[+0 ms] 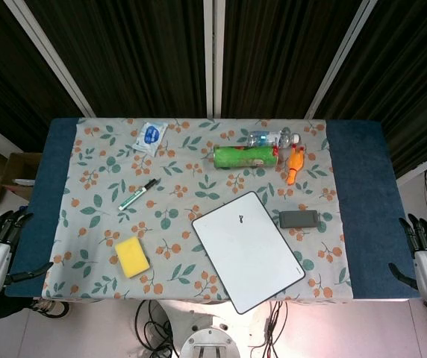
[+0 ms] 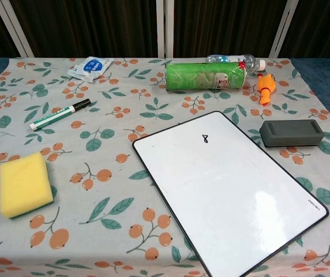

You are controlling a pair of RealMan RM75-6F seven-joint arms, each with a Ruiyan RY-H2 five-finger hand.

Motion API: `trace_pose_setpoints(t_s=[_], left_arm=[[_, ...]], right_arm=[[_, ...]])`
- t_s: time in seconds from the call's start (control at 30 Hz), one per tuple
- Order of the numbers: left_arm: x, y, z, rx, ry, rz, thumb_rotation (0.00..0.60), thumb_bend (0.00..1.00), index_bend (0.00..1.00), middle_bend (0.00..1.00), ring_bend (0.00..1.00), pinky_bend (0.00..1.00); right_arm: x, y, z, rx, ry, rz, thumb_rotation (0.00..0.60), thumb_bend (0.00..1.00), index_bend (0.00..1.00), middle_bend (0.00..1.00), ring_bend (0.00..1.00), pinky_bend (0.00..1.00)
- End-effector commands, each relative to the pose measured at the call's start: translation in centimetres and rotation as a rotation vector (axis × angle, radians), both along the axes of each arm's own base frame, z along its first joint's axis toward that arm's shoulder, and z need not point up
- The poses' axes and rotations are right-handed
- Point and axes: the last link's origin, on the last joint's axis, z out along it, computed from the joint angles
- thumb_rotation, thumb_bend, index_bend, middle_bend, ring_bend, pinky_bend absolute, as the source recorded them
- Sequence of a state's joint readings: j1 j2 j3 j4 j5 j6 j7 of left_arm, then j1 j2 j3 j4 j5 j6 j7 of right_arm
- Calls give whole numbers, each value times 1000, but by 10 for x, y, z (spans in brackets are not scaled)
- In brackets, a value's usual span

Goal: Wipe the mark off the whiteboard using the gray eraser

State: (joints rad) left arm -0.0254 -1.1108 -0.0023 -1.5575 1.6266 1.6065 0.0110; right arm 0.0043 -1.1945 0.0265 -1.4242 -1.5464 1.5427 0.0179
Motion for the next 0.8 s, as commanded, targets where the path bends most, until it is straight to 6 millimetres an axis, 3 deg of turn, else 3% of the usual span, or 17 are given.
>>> trace_pose_setpoints(t_s=[0.03,0.47,0.6,0.8], left_arm=[[0,0,0,-3,2,0,319,19,143,104,87,163],[-1,2,1,-4,4,3,321,18,142,104,87,163],[-1,3,-1,-15,12,1,319,19,143,104,87,163],[3,-2,1,-10,19,-9,320,19,142,104,87,163]], right_arm=[[0,1,-1,2,-2,-1,600,115,0,0,0,0],[-3,-3,-6,16,-5,-19,600,115,0,0,0,0],[4,-21,-12,77,30,-3,600,115,0,0,0,0],[37,-69,-29,197,107,54,600,115,0,0,0,0]])
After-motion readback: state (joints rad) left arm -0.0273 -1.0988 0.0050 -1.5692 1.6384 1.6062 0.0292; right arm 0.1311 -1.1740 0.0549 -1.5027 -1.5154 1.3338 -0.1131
